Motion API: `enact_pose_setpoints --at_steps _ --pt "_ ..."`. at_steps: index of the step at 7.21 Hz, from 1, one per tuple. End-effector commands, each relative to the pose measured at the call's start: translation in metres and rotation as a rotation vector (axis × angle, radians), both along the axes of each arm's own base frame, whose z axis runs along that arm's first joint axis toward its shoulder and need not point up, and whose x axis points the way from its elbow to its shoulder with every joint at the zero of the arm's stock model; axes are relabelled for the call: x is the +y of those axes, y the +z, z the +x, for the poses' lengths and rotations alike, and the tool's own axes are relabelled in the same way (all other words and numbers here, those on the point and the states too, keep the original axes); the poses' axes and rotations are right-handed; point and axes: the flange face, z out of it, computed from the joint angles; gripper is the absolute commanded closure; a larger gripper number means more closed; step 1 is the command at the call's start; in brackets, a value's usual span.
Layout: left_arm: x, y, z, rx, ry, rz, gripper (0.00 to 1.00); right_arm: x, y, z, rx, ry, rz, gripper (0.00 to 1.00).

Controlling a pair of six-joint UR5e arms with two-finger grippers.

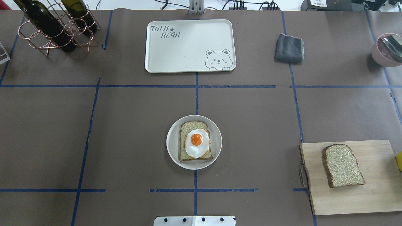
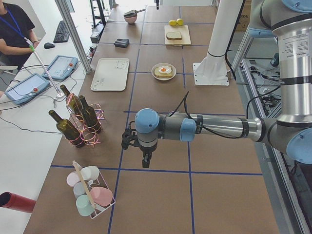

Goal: Make sandwich and place on tray

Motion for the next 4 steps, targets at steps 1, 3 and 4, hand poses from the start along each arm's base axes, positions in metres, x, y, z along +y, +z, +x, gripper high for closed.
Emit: enact_pose_setpoints --at_steps 1,3,4 --pt "-0.002 -0.002 0.001 0.0 0.001 0.004 0.0 0.003 0.003 0.0 -0.001 -0.002 -0.006 0.0" --pt "0.0 -0.011 0.0 0.0 -0.001 0.019 0.0 0.006 0.003 0.0 -0.002 0.002 -0.012 0.0" --pt "-0.001 -0.016 0.0 -0.001 -0.005 0.025 0.0 0.006 0.003 0.001 -0.002 0.0 -0.008 0.0"
